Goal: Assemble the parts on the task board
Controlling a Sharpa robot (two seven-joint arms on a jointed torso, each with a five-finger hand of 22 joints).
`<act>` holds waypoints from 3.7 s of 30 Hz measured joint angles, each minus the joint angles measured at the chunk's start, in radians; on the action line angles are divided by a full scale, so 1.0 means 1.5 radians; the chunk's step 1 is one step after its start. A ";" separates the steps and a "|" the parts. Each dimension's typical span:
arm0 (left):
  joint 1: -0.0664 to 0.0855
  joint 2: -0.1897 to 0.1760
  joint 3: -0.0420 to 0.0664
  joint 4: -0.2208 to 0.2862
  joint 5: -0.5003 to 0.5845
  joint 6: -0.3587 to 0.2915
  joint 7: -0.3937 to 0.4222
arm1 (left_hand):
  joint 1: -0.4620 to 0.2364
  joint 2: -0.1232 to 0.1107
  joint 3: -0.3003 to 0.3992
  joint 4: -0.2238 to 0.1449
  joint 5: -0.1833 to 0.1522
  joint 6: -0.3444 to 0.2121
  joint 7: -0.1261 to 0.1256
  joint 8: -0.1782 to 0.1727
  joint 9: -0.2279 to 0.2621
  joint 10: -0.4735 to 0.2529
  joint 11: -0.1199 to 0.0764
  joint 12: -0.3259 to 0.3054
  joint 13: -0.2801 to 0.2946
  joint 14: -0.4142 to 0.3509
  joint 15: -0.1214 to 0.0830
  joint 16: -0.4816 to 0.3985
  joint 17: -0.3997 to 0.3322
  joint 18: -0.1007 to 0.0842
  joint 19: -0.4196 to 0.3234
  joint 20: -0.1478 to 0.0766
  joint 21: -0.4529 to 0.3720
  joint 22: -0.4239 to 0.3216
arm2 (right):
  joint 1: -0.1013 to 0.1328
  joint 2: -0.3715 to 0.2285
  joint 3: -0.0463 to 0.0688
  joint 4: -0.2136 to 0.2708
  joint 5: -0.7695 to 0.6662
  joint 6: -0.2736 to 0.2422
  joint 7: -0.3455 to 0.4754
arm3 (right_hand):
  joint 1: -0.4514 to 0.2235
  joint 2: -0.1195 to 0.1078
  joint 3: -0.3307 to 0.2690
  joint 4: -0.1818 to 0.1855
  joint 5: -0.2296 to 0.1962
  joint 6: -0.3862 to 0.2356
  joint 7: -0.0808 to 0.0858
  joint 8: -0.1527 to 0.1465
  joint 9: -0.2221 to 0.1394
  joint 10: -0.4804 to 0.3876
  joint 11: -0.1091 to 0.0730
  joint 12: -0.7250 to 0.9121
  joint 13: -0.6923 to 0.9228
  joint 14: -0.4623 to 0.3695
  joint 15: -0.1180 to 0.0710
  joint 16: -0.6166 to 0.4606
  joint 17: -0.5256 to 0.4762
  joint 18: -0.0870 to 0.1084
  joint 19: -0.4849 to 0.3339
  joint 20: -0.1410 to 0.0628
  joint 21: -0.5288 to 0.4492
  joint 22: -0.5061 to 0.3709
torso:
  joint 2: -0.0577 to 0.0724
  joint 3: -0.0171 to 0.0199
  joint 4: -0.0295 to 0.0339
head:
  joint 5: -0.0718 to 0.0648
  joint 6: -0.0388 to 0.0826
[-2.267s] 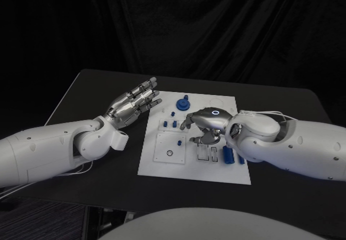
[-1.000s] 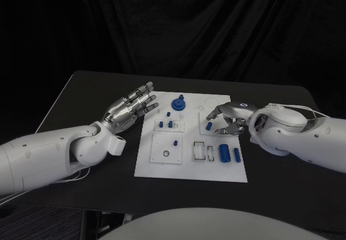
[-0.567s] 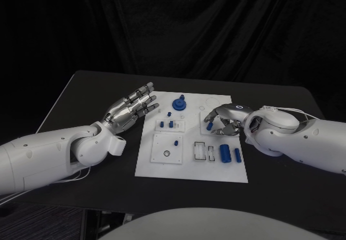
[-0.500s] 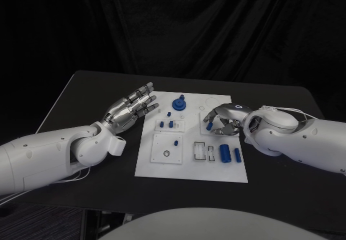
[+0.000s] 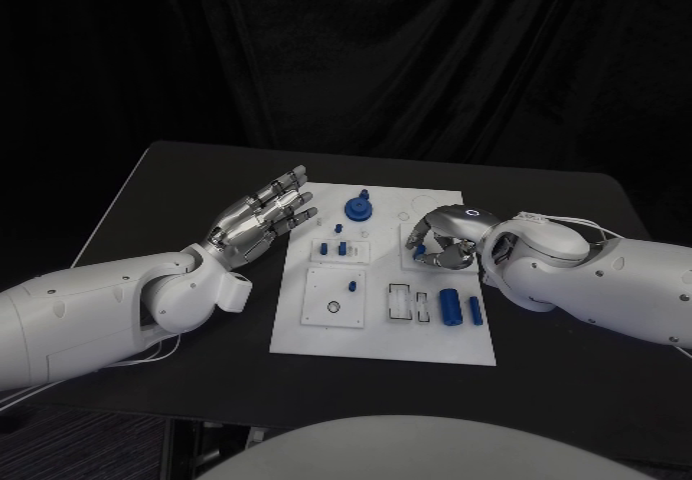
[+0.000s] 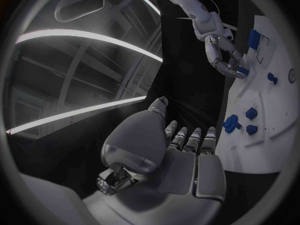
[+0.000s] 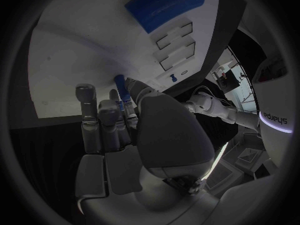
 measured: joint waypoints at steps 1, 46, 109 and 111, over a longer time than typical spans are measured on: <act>0.000 0.000 0.000 0.000 0.000 0.000 0.000 | 0.000 0.000 0.000 0.000 0.000 0.000 0.000 0.000 0.000 0.000 0.000 0.000 0.000 0.000 0.000 0.000 0.000 0.000 0.000 0.000 0.000 0.000 | 0.000 0.000 0.000 0.000 0.000 -0.002 0.001 | 0.000 0.000 0.003 0.000 0.000 0.006 0.001 0.004 0.002 0.006 -0.001 -0.003 0.000 0.001 -0.001 0.000 0.000 0.000 0.001 -0.001 0.000 0.000 | 0.000 0.0000 -0.0001 | 0.000 0.000; -0.006 0.002 0.000 -0.003 0.000 0.003 -0.005 | -0.004 0.001 0.004 -0.004 0.000 -0.002 0.002 0.000 0.000 0.000 0.000 0.000 0.000 0.000 0.005 0.000 0.000 0.000 0.002 0.007 0.000 0.001 | -0.001 -0.006 0.000 0.002 -0.006 -0.010 -0.013 | -0.034 -0.040 0.007 0.012 -0.031 -0.003 0.007 -0.022 0.024 0.041 -0.004 -0.058 0.005 -0.020 -0.002 -0.026 -0.050 0.000 -0.028 -0.003 -0.053 0.000 | 0.000 -0.0001 -0.0004 | 0.001 0.000; -0.008 0.010 0.000 -0.008 0.000 0.005 -0.014 | -0.005 0.000 0.009 -0.009 0.000 0.002 0.007 0.000 0.000 0.000 0.000 0.000 0.000 0.000 0.005 0.000 0.000 0.000 0.002 0.007 0.000 0.001 | 0.015 0.053 0.001 0.163 -0.085 -0.016 0.000 | -0.009 -0.027 0.063 -0.027 -0.021 0.101 -0.004 0.035 0.084 0.156 -0.041 -0.065 0.003 0.051 -0.035 0.010 0.076 -0.010 0.037 -0.032 0.052 0.000 | 0.000 -0.0004 0.0010 | 0.029 0.000; -0.008 0.010 0.000 -0.008 0.000 0.005 -0.014 | -0.005 0.000 0.013 -0.013 0.000 0.002 0.007 0.000 0.000 0.000 0.004 0.000 0.000 0.000 0.005 0.000 0.000 0.000 0.002 0.007 0.000 0.000 | 0.011 0.068 0.000 0.156 -0.094 -0.011 0.003 | -0.014 -0.029 0.063 -0.027 -0.021 0.101 -0.004 0.035 0.084 0.157 -0.041 -0.070 0.003 0.052 -0.036 0.013 0.087 -0.011 0.039 -0.034 0.060 0.000 | 0.000 -0.0001 0.0010 | 0.030 0.000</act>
